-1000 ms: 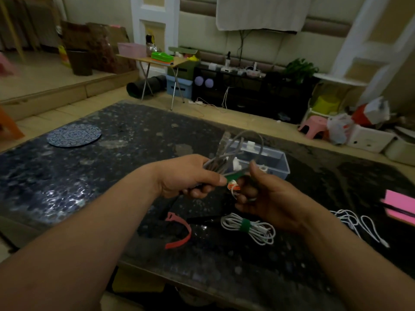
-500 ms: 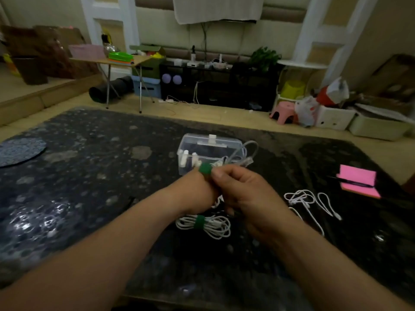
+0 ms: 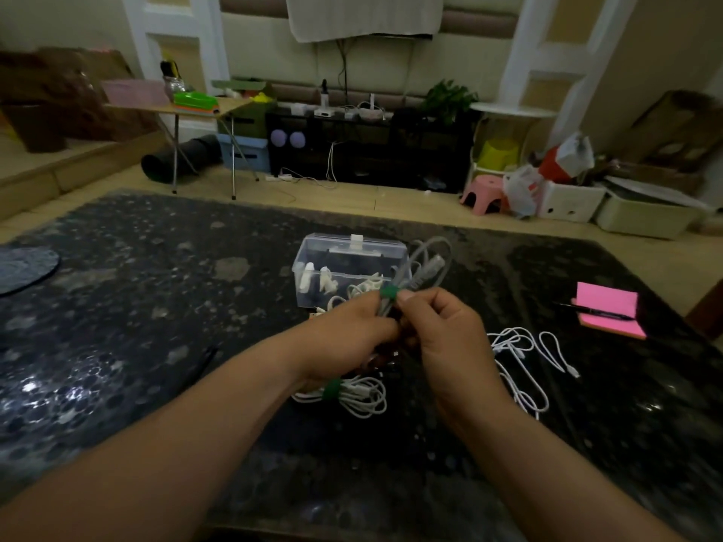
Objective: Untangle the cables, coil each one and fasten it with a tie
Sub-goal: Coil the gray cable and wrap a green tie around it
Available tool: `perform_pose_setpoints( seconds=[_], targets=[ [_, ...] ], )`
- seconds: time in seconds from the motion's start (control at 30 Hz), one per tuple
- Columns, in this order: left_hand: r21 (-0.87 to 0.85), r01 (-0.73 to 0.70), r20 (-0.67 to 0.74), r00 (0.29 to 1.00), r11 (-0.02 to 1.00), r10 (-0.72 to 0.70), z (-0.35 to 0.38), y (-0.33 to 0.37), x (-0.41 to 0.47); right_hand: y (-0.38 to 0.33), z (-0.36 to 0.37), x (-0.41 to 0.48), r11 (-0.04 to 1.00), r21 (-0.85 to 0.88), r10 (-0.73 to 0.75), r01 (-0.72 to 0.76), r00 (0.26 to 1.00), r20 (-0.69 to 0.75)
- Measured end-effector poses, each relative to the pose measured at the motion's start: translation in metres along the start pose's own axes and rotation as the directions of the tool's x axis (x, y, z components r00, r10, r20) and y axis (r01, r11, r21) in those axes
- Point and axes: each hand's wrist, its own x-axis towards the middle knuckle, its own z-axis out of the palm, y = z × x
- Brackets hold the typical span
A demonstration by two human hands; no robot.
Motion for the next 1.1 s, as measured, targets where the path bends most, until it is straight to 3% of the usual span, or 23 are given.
perform_pose_setpoints(
  seconds=[0.07,0.2,0.4,0.63,0.9,1.1],
  targets=[
    [-0.014,-0.014,-0.023,1.000,1.000,0.014,-0.005,0.001,-0.003,0.001,-0.004,0.002,0.999,0.020,0.034,-0.034,0.999,0.025],
    [0.170,-0.048,-0.028,0.998,0.984,0.054,-0.012,-0.003,-0.005,0.004,-0.005,0.002,0.999,0.011,0.031,-0.032,0.998,0.062],
    [0.164,-0.020,-0.121,0.992,0.986,0.040,-0.012,0.001,-0.006,0.004,-0.003,0.000,0.988,0.154,-0.029,0.016,0.996,0.083],
    [0.476,-0.021,-0.151,0.983,0.879,0.106,-0.010,-0.009,0.004,0.006,0.004,0.000,0.997,-0.071,0.032,-0.031,0.999,0.006],
    [0.434,-0.017,-0.149,0.985,0.901,0.090,0.000,-0.004,-0.002,0.016,0.010,-0.003,0.999,0.031,0.023,-0.023,1.000,-0.003],
    [0.228,-0.050,-0.284,0.952,0.972,0.116,0.005,-0.007,-0.006,0.013,0.009,-0.012,0.985,0.137,0.098,-0.103,0.994,0.044]
  ],
)
